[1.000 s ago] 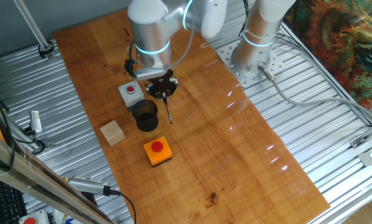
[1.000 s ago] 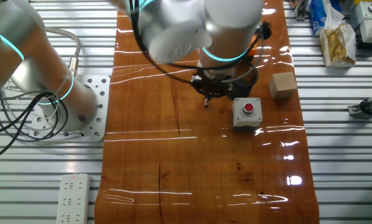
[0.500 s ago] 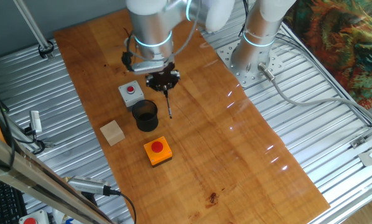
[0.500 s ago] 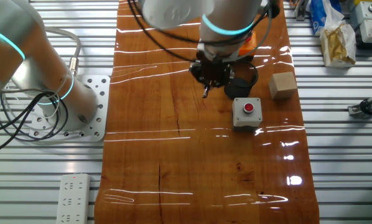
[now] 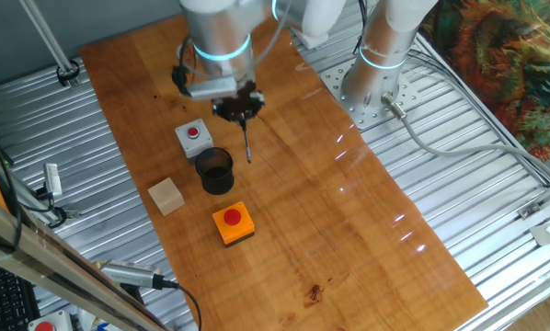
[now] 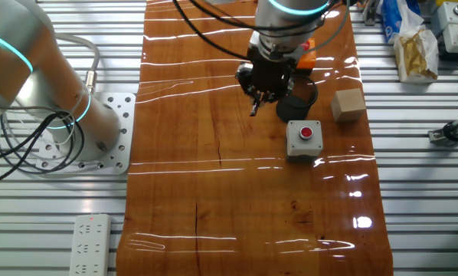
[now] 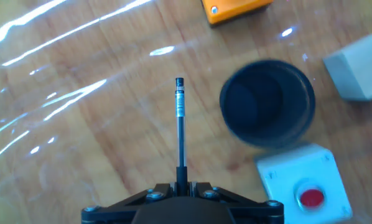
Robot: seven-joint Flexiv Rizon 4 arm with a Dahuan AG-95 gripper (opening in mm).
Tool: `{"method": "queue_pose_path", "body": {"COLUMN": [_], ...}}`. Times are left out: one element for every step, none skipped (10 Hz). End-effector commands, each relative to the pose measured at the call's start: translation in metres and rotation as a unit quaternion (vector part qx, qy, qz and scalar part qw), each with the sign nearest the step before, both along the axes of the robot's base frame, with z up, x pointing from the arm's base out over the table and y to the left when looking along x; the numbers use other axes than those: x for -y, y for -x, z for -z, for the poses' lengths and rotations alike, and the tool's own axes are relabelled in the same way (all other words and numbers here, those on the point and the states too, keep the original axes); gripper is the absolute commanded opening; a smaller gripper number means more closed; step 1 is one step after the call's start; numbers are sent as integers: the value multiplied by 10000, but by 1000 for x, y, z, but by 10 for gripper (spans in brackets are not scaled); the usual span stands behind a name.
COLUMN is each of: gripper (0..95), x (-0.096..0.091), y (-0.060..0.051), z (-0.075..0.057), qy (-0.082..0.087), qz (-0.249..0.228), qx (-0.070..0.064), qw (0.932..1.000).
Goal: Put the pen into the pen holder
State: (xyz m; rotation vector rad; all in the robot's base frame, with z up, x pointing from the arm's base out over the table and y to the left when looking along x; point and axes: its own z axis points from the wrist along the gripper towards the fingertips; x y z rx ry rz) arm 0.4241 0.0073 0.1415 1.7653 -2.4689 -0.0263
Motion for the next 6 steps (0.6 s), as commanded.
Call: {"method": "queue_pose_path", "body": {"gripper": [0,0,0,0,0,0], "x": [9,12,17,21,22,25], "y": [-20,-30,-52,-66,-74,-85], "z": [-9,-15,-25,-30,-28,-20], "qy": [-6,5,131,205,322,457], "qz": [-21,-20,-62,-11,3,45], "qx": [-62,-72,-81,-97,-95,-95], "qw": [10000,10000,9999,9997,9994,9989]}}
